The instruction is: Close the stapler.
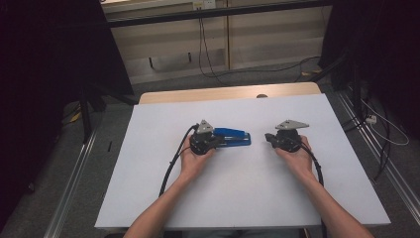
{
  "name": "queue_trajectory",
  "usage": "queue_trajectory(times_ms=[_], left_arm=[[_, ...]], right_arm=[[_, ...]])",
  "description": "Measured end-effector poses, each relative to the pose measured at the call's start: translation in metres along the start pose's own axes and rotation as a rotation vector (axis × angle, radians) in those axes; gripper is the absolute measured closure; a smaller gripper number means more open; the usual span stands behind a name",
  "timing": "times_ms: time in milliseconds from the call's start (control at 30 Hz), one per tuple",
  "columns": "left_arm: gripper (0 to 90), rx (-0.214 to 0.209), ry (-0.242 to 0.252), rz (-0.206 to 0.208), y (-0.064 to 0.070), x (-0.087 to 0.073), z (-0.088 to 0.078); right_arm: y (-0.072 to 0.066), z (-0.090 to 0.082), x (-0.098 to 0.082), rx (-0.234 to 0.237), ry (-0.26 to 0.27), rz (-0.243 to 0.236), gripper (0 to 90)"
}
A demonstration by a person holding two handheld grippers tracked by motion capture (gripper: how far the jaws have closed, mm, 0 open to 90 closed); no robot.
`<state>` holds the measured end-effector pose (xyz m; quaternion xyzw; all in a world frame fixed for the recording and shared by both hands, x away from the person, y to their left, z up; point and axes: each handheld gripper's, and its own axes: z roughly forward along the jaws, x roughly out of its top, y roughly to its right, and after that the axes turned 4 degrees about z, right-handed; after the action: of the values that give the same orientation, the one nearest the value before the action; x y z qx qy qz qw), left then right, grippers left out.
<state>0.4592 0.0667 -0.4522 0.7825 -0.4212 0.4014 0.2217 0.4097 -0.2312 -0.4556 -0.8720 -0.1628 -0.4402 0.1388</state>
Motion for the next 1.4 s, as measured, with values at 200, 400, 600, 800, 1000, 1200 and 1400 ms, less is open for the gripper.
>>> queue_trajectory(times_ms=[200,400,600,800,1000,1200,1400], left_arm=[[90.0,-0.001,-0.012,-0.015,0.0,0.0,-0.002],[87.1,-0.015,-0.018,-0.032,-0.002,0.0,-0.005],[85.8,-0.028,-0.023,-0.045,-0.002,-0.002,-0.008],[81.4,-0.031,-0.031,-0.02,-0.001,-0.004,-0.018],[71.4,0.002,0.006,-0.024,-0.001,-0.007,-0.022],[55.5,0.033,0.012,-0.007,0.001,-0.01,-0.031],[44.4,0.073,0.032,-0.019,-0.003,-0.012,-0.04]], right_arm=[[-0.001,-0.002,0.0,0.016,0.014,-0.002,90.0],[0.0,-0.005,0.001,0.02,0.032,0.003,89.6],[0.003,-0.006,0.001,0.027,0.039,0.02,86.2],[0.004,-0.009,0.001,0.048,0.06,0.031,83.8],[0.002,-0.007,0.002,0.069,0.068,0.038,77.0],[-0.001,-0.008,0.003,0.066,0.09,0.039,62.9],[-0.003,-0.01,0.003,0.068,0.091,0.037,50.9]])
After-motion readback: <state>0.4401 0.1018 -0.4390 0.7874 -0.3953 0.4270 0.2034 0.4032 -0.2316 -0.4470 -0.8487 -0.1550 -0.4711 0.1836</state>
